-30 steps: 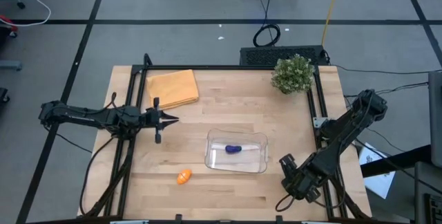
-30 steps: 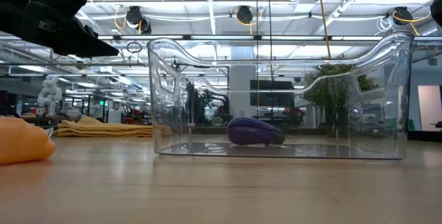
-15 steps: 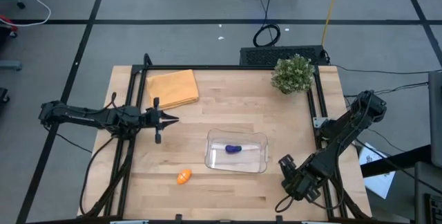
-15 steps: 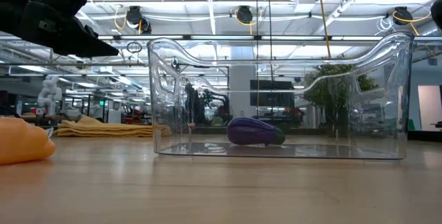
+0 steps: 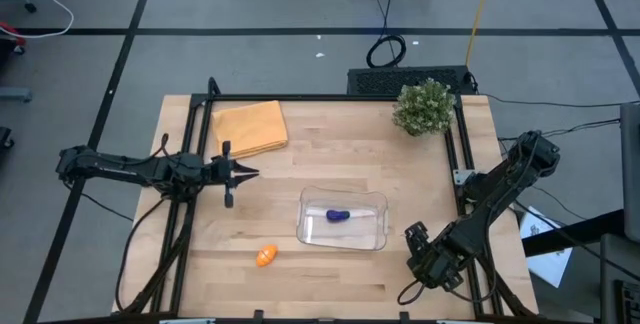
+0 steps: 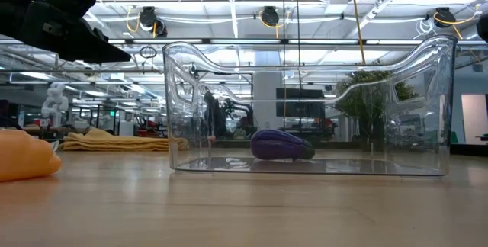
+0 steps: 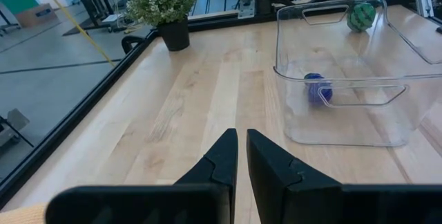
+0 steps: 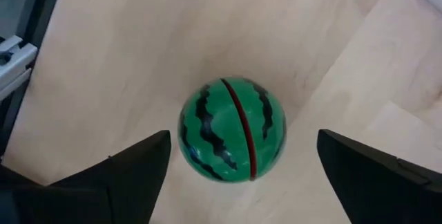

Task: Pick and placing Produce into tupperware
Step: Put the green watermelon into the transparent bin

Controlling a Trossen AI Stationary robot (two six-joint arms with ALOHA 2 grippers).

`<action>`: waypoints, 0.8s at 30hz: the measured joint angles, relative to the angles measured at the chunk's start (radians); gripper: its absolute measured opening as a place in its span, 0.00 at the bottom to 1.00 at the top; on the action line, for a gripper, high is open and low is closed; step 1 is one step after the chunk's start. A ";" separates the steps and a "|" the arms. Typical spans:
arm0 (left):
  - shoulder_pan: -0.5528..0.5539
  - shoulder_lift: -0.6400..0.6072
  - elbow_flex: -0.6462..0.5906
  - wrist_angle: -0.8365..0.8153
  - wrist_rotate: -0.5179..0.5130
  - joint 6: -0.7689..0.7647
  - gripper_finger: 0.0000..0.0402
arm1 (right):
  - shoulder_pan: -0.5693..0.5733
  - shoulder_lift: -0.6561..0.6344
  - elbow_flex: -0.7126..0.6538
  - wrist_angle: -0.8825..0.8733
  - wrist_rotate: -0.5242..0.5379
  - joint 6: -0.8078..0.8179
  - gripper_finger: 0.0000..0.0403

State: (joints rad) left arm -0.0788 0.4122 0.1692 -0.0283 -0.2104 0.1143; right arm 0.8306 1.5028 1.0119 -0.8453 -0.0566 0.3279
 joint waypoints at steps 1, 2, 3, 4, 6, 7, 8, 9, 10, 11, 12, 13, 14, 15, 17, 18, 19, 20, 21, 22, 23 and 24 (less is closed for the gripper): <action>0.000 0.000 0.000 0.000 0.000 0.000 0.09 | 0.000 0.000 0.000 -0.004 0.000 0.000 0.89; 0.000 0.000 0.000 0.000 0.000 0.000 0.09 | 0.000 0.000 0.000 -0.005 0.000 0.001 0.89; 0.000 0.000 0.000 0.000 0.000 0.000 0.09 | 0.000 0.000 0.000 -0.004 0.001 0.000 0.89; 0.000 0.000 0.000 0.000 0.000 0.000 0.09 | 0.000 0.000 0.000 0.004 0.002 0.001 0.89; 0.000 0.000 0.000 0.000 0.000 0.000 0.09 | 0.000 0.000 0.000 0.029 0.005 0.000 0.89; 0.000 0.000 0.000 -0.001 0.000 0.000 0.09 | 0.000 0.000 0.000 0.036 0.009 0.000 0.89; 0.000 0.000 0.000 -0.001 0.000 0.000 0.09 | 0.000 0.000 -0.001 0.041 0.016 0.000 0.89; 0.000 0.000 0.000 -0.001 0.000 0.000 0.09 | 0.000 0.000 -0.006 0.050 0.026 0.001 0.89; 0.000 0.000 0.000 -0.001 0.000 0.000 0.09 | 0.000 0.000 -0.014 0.065 0.027 0.004 0.89; 0.000 0.000 0.000 -0.001 0.000 0.000 0.09 | 0.000 0.000 -0.024 0.081 0.025 0.006 0.89; 0.000 0.000 0.000 -0.001 0.000 -0.001 0.09 | 0.000 0.000 -0.034 0.092 0.013 0.013 0.89; 0.000 0.000 0.000 -0.001 0.000 -0.004 0.09 | 0.000 0.000 -0.043 0.100 0.001 0.019 0.89; 0.000 0.000 0.000 -0.001 0.000 -0.005 0.09 | 0.000 0.000 -0.051 0.101 -0.004 0.026 0.89; 0.000 0.000 0.000 -0.002 0.000 -0.006 0.09 | 0.000 0.000 -0.057 0.099 -0.015 0.031 0.89; 0.000 0.000 0.000 -0.002 0.000 -0.005 0.09 | 0.000 0.000 -0.062 0.099 -0.025 0.040 0.89; 0.000 0.000 0.000 -0.003 0.000 -0.005 0.09 | 0.000 0.000 -0.062 0.101 -0.025 0.043 0.89; 0.000 0.000 0.000 -0.004 0.000 -0.005 0.09 | 0.000 0.000 -0.062 0.106 -0.025 0.043 0.89; 0.000 0.000 0.000 -0.004 0.000 -0.005 0.09 | 0.000 0.000 -0.062 0.111 -0.024 0.042 0.89; 0.000 0.000 0.000 -0.004 0.000 -0.005 0.09 | 0.000 0.000 -0.062 0.117 -0.024 0.039 0.89; 0.000 0.000 0.000 -0.004 0.000 -0.005 0.09 | 0.000 0.000 -0.062 0.123 -0.023 0.037 0.89; 0.000 0.000 0.000 -0.004 0.000 -0.005 0.09 | 0.000 0.000 -0.062 0.124 -0.022 0.037 0.89; 0.000 0.000 0.000 -0.005 0.000 -0.005 0.09 | 0.000 0.000 -0.063 0.124 -0.022 0.037 0.89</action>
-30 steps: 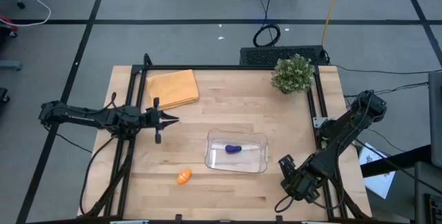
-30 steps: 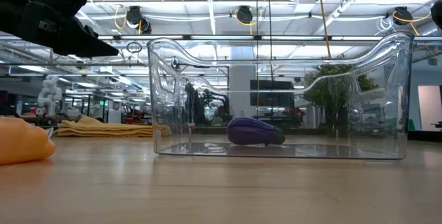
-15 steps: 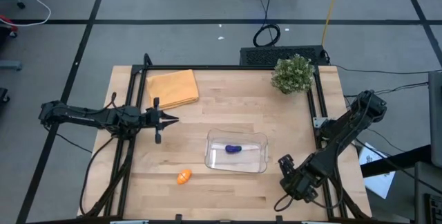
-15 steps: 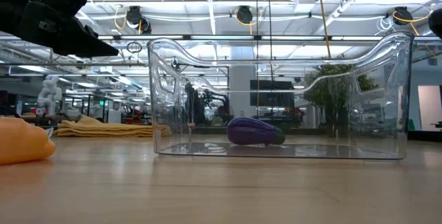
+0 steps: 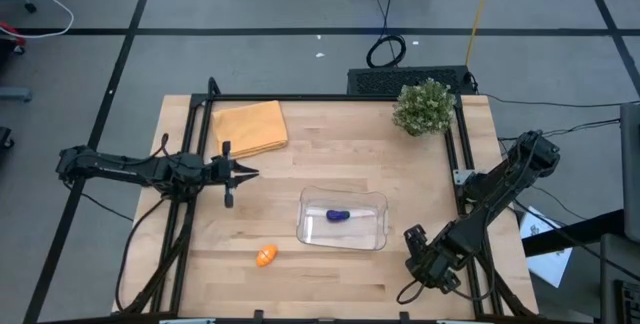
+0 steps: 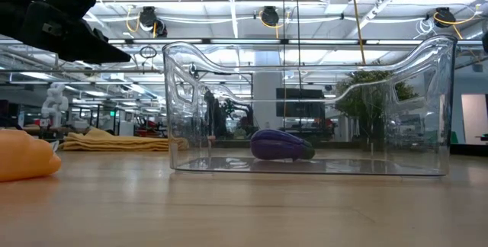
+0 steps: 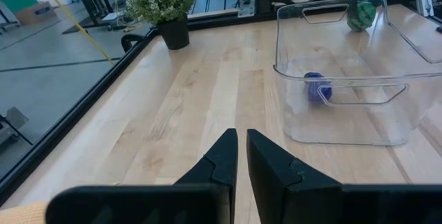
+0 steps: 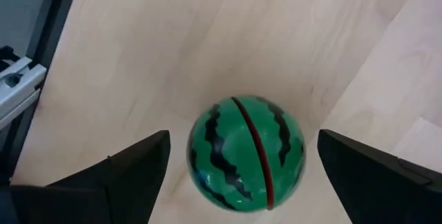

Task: Pick and placing Produce into tupperware
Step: Put the green watermelon into the transparent bin

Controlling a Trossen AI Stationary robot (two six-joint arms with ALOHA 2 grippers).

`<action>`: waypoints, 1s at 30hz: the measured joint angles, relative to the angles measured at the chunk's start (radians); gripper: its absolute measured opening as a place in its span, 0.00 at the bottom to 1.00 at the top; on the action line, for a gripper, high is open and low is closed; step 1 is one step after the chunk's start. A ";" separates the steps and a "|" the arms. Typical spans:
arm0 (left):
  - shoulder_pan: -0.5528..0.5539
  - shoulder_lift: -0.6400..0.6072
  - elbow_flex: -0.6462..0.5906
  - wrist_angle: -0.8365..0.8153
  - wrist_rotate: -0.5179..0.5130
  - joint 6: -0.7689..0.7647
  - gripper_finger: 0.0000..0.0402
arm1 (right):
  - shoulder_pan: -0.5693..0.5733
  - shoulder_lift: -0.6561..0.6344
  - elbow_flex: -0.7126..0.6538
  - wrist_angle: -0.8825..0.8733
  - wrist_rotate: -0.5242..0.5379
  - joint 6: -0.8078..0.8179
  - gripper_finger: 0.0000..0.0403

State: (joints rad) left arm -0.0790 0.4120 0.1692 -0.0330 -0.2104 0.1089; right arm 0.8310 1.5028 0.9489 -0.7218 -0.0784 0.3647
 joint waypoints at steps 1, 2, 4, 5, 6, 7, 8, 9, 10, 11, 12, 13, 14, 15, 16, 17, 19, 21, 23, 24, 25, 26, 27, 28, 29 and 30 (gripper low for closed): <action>0.000 0.000 0.000 0.000 0.000 0.000 0.09 | 0.000 0.000 -0.003 0.003 0.000 0.000 0.89; 0.000 0.000 0.000 0.000 0.000 0.000 0.09 | 0.000 0.000 -0.009 0.008 0.000 -0.001 0.89; 0.000 0.000 0.000 0.000 0.000 0.000 0.09 | 0.000 0.000 -0.024 0.020 0.000 -0.002 0.89; 0.000 0.000 0.000 0.000 0.000 0.000 0.09 | 0.000 0.000 -0.033 0.034 0.001 -0.001 0.89; 0.000 0.000 0.000 -0.001 0.000 0.000 0.09 | 0.000 0.000 -0.042 0.052 0.001 0.001 0.89; 0.000 0.000 0.000 -0.002 0.000 -0.001 0.09 | 0.000 0.000 -0.051 0.068 0.001 0.004 0.89; 0.000 0.000 0.000 -0.002 0.000 0.000 0.09 | 0.000 0.000 -0.062 0.078 0.001 0.007 0.89; 0.000 0.000 0.000 -0.002 0.000 -0.001 0.09 | 0.000 0.000 -0.071 0.083 0.000 0.012 0.89; 0.000 0.000 0.000 -0.002 0.000 -0.001 0.09 | 0.000 0.000 -0.079 0.089 0.000 0.017 0.89; 0.000 0.000 0.000 -0.002 0.000 -0.003 0.09 | 0.000 0.000 -0.085 0.093 0.000 0.020 0.89; 0.000 0.000 0.000 -0.002 0.000 -0.003 0.09 | 0.000 0.000 -0.086 0.096 0.000 0.020 0.89; 0.000 0.000 0.000 -0.002 0.000 -0.003 0.09 | 0.000 0.000 -0.086 0.098 0.000 0.019 0.89; 0.000 0.000 0.000 -0.002 0.000 -0.003 0.09 | 0.000 0.000 -0.086 0.100 0.000 0.017 0.89; 0.000 0.000 0.000 -0.002 0.000 -0.003 0.09 | 0.000 0.000 -0.086 0.102 0.000 0.016 0.89; 0.000 0.000 0.000 -0.002 0.000 -0.003 0.09 | 0.000 0.000 -0.086 0.104 0.000 0.013 0.89; 0.000 0.000 0.000 -0.002 0.000 -0.003 0.09 | 0.000 0.000 -0.086 0.106 -0.001 0.012 0.89; 0.000 0.000 0.000 -0.002 0.000 -0.003 0.09 | 0.000 0.000 -0.086 0.105 -0.001 0.012 0.89; 0.000 0.000 0.000 -0.002 0.000 -0.003 0.09 | 0.000 0.000 -0.086 0.106 -0.001 0.012 0.89; 0.000 0.000 0.000 -0.002 0.000 -0.003 0.09 | 0.000 0.000 -0.086 0.105 -0.001 0.012 0.89; 0.000 0.000 0.000 -0.002 0.000 -0.003 0.09 | 0.000 0.000 -0.086 0.106 -0.001 0.010 0.89; 0.000 0.000 0.000 -0.002 0.000 -0.003 0.09 | 0.000 0.000 -0.086 0.106 -0.001 0.009 0.89; 0.000 0.000 0.000 -0.002 0.000 -0.003 0.09 | 0.000 0.000 -0.086 0.106 -0.001 0.009 0.89; 0.000 0.000 0.000 -0.002 0.000 -0.003 0.09 | 0.000 0.000 -0.086 0.106 -0.001 0.009 0.88; 0.000 0.000 0.000 -0.002 0.000 -0.003 0.09 | 0.000 0.000 -0.086 0.107 -0.001 0.009 0.87; 0.000 0.000 0.000 -0.002 0.000 -0.003 0.09 | 0.000 0.000 -0.086 0.109 -0.001 0.008 0.85; 0.000 0.000 0.000 -0.002 0.000 -0.002 0.09 | 0.000 0.000 -0.086 0.113 -0.001 0.007 0.84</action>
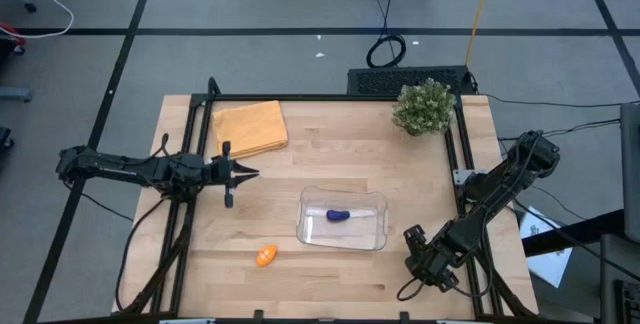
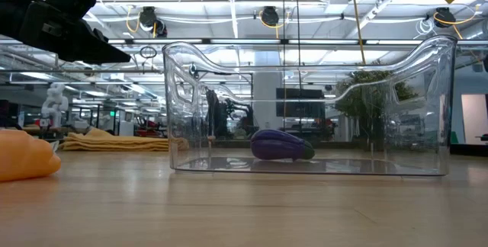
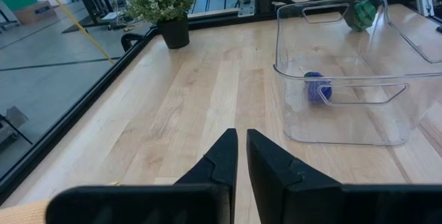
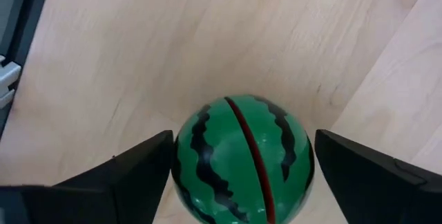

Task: Pick and placing Produce into tupperware
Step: Put the green watermelon into the transparent bin

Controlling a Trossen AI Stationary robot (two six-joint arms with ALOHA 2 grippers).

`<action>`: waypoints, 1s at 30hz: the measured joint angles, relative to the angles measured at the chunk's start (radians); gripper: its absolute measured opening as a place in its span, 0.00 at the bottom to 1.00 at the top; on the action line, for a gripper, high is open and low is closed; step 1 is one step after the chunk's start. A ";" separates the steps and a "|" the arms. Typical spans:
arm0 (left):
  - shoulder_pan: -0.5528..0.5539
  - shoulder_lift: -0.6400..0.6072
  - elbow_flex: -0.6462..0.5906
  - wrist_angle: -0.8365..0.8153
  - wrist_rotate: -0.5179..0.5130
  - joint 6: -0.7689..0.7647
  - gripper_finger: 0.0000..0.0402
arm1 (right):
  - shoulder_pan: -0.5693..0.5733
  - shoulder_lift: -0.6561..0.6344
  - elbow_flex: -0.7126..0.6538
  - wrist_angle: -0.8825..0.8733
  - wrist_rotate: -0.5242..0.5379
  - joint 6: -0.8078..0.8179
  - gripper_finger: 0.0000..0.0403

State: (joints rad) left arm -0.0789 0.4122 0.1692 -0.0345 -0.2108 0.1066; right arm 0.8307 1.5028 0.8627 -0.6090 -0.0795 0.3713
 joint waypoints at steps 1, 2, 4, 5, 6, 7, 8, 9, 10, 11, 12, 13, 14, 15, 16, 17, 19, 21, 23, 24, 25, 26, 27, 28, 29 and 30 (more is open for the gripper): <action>0.000 0.000 0.000 0.000 0.000 0.000 0.09 | 0.000 0.000 0.000 0.005 0.000 -0.005 0.82; 0.000 0.000 0.000 0.000 0.000 0.000 0.09 | 0.000 0.000 0.000 0.009 0.000 -0.011 0.80; 0.000 0.000 0.000 0.000 0.000 0.000 0.09 | 0.000 0.000 0.000 0.015 0.000 -0.017 0.77; 0.000 0.000 0.000 0.000 0.000 0.000 0.09 | 0.000 0.000 0.000 0.017 0.000 -0.017 0.76; 0.000 0.000 0.000 0.000 0.000 0.000 0.09 | 0.000 0.000 0.000 0.017 0.000 -0.017 0.75; 0.000 0.000 0.000 0.000 0.000 0.000 0.09 | 0.000 0.000 0.000 0.017 0.000 -0.017 0.74; 0.000 0.000 0.000 0.000 0.000 0.000 0.09 | 0.000 0.000 0.000 0.017 0.000 -0.017 0.73; 0.000 0.000 0.000 0.000 0.000 0.000 0.09 | 0.000 0.000 0.000 0.017 0.000 -0.017 0.73; 0.000 0.000 0.000 0.000 0.000 0.000 0.09 | 0.000 0.000 0.000 0.018 0.000 -0.017 0.73; 0.000 0.000 0.000 0.000 0.000 0.000 0.09 | 0.000 0.000 0.000 0.018 0.000 -0.017 0.73; 0.000 0.000 0.000 0.000 0.000 0.000 0.09 | 0.000 0.000 0.000 0.019 0.000 -0.017 0.73; 0.000 0.000 0.000 0.000 0.000 0.000 0.09 | 0.000 0.000 0.000 0.020 0.000 -0.017 0.73; 0.000 0.000 0.000 0.000 0.000 0.000 0.09 | 0.000 0.000 0.000 0.022 0.001 -0.017 0.73; 0.000 0.000 0.000 0.000 0.000 0.000 0.09 | 0.000 0.000 0.000 0.022 0.003 -0.017 0.73; 0.000 0.000 0.000 0.000 0.000 0.000 0.09 | 0.000 0.000 0.000 0.022 0.004 -0.016 0.72; 0.000 0.000 0.000 0.000 0.000 0.000 0.09 | 0.000 -0.002 0.000 0.021 0.004 -0.013 0.72; 0.000 0.000 0.000 0.000 0.000 0.001 0.09 | -0.004 -0.007 0.000 0.018 0.005 -0.010 0.72; 0.000 0.000 0.000 0.000 0.000 0.001 0.09 | -0.010 -0.017 0.002 0.003 0.005 -0.002 0.72; 0.000 0.000 0.000 0.000 0.000 0.002 0.09 | -0.020 -0.026 0.011 -0.031 0.006 0.007 0.72; 0.000 0.000 0.000 0.000 0.000 0.002 0.09 | -0.027 -0.031 0.016 -0.043 0.006 0.008 0.72; 0.000 0.000 0.000 0.000 0.000 0.002 0.09 | -0.032 -0.038 0.021 -0.055 0.006 0.009 0.72; 0.000 0.000 0.000 0.000 0.000 0.002 0.09 | -0.036 -0.044 0.025 -0.066 0.006 0.009 0.72; 0.000 0.000 0.000 0.000 0.000 0.002 0.09 | -0.041 -0.050 0.029 -0.070 0.007 0.005 0.72; 0.000 0.000 0.000 0.000 0.000 0.002 0.09 | -0.045 -0.054 0.030 -0.069 0.008 0.004 0.72; 0.000 0.000 0.000 0.000 0.000 0.002 0.09 | -0.048 -0.057 0.030 -0.068 0.008 0.003 0.72; 0.000 0.000 0.000 0.000 0.000 0.002 0.09 | -0.051 -0.059 0.030 -0.069 0.007 0.003 0.72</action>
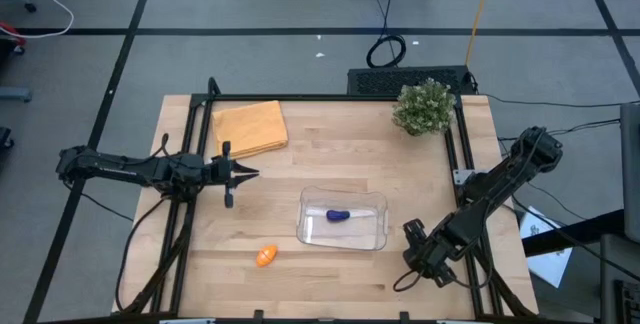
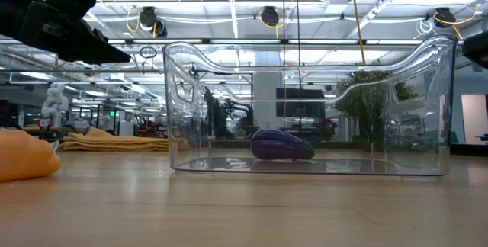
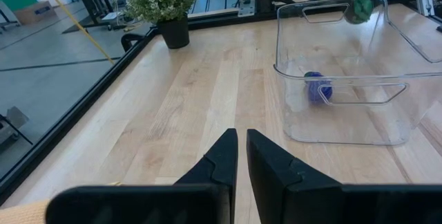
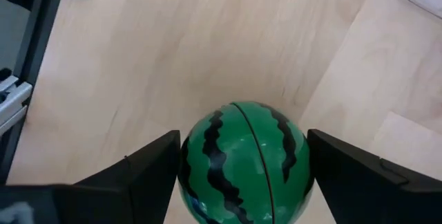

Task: Pick and placing Produce into tupperware
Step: Put the green watermelon into the transparent bin

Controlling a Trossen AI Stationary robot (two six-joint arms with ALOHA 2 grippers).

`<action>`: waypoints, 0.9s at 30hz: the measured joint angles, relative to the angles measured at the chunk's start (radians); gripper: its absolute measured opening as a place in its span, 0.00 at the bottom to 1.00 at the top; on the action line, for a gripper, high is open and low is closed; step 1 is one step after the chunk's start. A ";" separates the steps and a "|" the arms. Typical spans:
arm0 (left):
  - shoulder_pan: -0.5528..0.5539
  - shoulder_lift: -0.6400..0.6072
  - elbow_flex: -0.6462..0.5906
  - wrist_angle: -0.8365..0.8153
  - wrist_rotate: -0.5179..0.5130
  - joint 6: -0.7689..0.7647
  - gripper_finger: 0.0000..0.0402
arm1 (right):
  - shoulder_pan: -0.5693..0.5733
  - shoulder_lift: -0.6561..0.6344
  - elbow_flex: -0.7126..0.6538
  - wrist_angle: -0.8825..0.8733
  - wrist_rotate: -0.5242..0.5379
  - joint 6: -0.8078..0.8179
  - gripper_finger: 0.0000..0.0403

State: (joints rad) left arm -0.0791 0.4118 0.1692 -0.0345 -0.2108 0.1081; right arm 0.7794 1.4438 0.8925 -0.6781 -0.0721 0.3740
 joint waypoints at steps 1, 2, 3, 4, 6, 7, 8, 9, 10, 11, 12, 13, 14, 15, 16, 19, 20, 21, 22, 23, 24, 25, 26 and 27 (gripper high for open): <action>0.000 0.000 0.000 0.000 0.000 0.000 0.09 | -0.002 -0.002 0.000 0.000 0.000 0.000 0.72; 0.000 0.000 0.000 0.000 0.000 0.000 0.09 | -0.003 -0.002 0.000 0.002 -0.001 0.003 0.72; 0.000 0.000 0.000 0.000 0.000 0.000 0.09 | -0.005 -0.002 0.000 0.006 -0.002 0.003 0.72; 0.000 0.000 0.000 0.000 0.000 0.000 0.09 | -0.006 -0.002 0.000 0.010 -0.002 0.003 0.72; 0.000 0.000 0.000 0.000 0.000 0.000 0.09 | -0.008 -0.002 0.001 0.015 -0.003 0.007 0.73; 0.000 0.000 0.000 0.000 0.000 0.000 0.09 | -0.009 -0.002 0.004 0.008 -0.003 0.010 0.73; 0.000 0.000 0.000 0.000 0.000 0.000 0.09 | -0.011 -0.002 0.011 0.000 -0.004 0.010 0.73; 0.000 0.000 0.000 0.000 0.000 0.000 0.09 | -0.014 -0.002 0.022 -0.012 -0.004 0.010 0.73; 0.000 0.000 0.000 0.000 0.000 0.000 0.09 | -0.018 -0.002 0.034 -0.021 -0.003 0.010 0.73; 0.000 0.000 0.000 0.000 0.000 0.000 0.09 | -0.022 -0.002 0.046 -0.028 -0.003 0.008 0.73; 0.000 0.000 0.000 0.000 0.000 0.000 0.09 | -0.026 -0.002 0.057 -0.036 -0.003 0.008 0.73; 0.000 0.000 0.000 0.000 0.000 -0.001 0.09 | -0.028 -0.002 0.068 -0.046 -0.003 0.007 0.73; 0.000 0.000 0.000 0.000 0.000 -0.001 0.09 | -0.031 -0.002 0.079 -0.059 -0.003 0.006 0.73; 0.000 0.000 0.000 0.000 0.000 -0.001 0.09 | -0.034 -0.002 0.089 -0.074 -0.003 0.005 0.73; 0.000 0.000 0.000 0.000 0.000 -0.001 0.09 | -0.034 -0.002 0.098 -0.088 -0.003 0.005 0.73; 0.000 0.000 0.000 0.000 0.000 -0.001 0.09 | -0.037 -0.002 0.120 -0.136 -0.003 0.007 0.73; 0.000 0.000 0.000 0.000 0.000 -0.001 0.09 | -0.038 -0.002 0.127 -0.150 -0.003 0.008 0.73; 0.000 0.000 0.000 0.000 0.000 -0.001 0.09 | -0.039 -0.002 0.133 -0.162 -0.003 0.010 0.73; 0.000 0.000 0.000 0.000 0.000 -0.001 0.09 | -0.041 -0.002 0.139 -0.172 -0.004 0.016 0.73; 0.000 0.000 0.000 0.000 0.000 -0.001 0.09 | -0.043 -0.002 0.146 -0.185 -0.003 0.026 0.73; 0.000 0.000 0.000 0.000 0.000 -0.001 0.09 | -0.047 -0.002 0.151 -0.196 -0.004 0.037 0.73; 0.000 0.000 0.000 0.000 0.000 -0.001 0.09 | -0.052 -0.002 0.157 -0.208 -0.006 0.048 0.73; 0.000 0.000 0.000 0.000 0.000 -0.001 0.09 | -0.056 -0.002 0.165 -0.221 -0.007 0.058 0.73; 0.000 0.000 0.000 0.000 0.000 -0.001 0.09 | -0.061 -0.002 0.172 -0.230 -0.007 0.063 0.73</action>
State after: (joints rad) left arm -0.0792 0.4119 0.1692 -0.0349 -0.2108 0.1070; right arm 0.7181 1.4414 1.0644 -0.9083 -0.0792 0.4366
